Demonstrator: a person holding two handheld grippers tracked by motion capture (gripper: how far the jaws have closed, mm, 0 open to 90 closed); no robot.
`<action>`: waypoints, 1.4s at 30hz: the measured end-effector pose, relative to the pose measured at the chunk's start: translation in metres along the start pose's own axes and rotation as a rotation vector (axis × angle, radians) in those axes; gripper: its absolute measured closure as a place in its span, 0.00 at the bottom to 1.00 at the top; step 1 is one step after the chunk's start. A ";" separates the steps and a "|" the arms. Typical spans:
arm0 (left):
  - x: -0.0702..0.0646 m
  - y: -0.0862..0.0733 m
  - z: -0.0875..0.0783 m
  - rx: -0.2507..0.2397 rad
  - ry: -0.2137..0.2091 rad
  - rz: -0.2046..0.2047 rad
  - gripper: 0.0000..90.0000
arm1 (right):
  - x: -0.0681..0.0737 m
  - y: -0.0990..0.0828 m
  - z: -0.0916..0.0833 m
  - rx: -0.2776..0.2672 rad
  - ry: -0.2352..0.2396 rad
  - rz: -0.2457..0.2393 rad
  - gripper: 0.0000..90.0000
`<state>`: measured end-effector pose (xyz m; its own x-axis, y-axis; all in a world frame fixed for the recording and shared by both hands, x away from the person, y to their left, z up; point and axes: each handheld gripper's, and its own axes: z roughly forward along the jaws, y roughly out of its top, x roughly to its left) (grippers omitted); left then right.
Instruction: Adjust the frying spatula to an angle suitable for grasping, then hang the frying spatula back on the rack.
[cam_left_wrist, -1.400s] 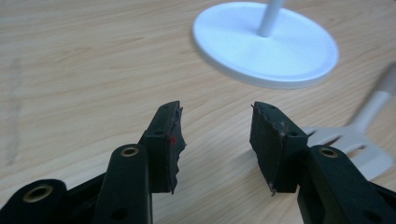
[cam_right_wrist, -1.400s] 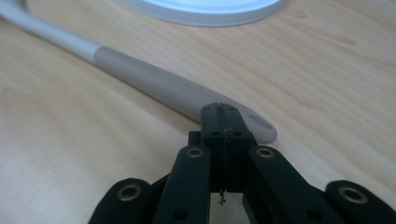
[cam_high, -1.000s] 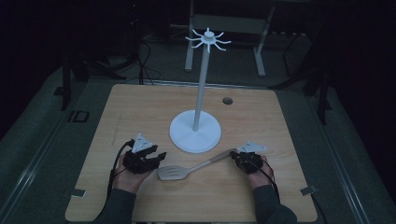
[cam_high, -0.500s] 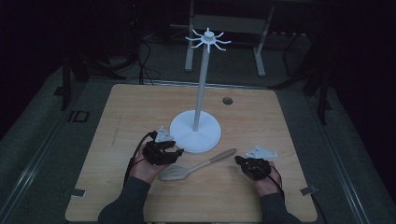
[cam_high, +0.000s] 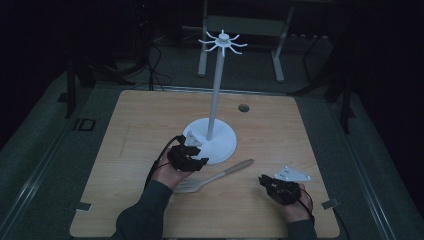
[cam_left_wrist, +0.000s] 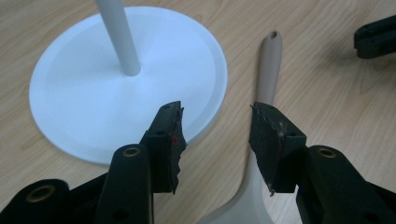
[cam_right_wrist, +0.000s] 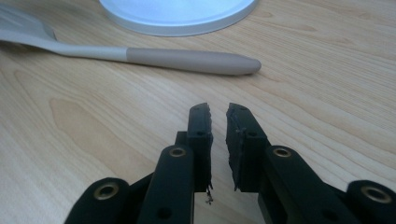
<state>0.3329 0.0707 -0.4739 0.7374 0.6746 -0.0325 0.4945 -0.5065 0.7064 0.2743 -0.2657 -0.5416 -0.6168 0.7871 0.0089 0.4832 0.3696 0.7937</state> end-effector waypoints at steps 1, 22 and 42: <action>-0.001 0.002 0.001 -0.001 0.002 0.001 0.59 | 0.000 0.000 -0.002 -0.001 -0.005 -0.005 0.87; -0.013 0.030 0.028 0.068 -0.036 0.055 0.59 | -0.009 -0.012 -0.015 -0.019 -0.038 0.048 0.83; -0.033 0.041 0.066 0.254 -0.073 0.157 0.74 | -0.008 -0.013 -0.014 -0.016 -0.041 0.046 0.82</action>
<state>0.3596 -0.0082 -0.4905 0.8408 0.5413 0.0059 0.4638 -0.7258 0.5080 0.2644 -0.2835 -0.5436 -0.5680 0.8228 0.0204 0.5003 0.3255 0.8024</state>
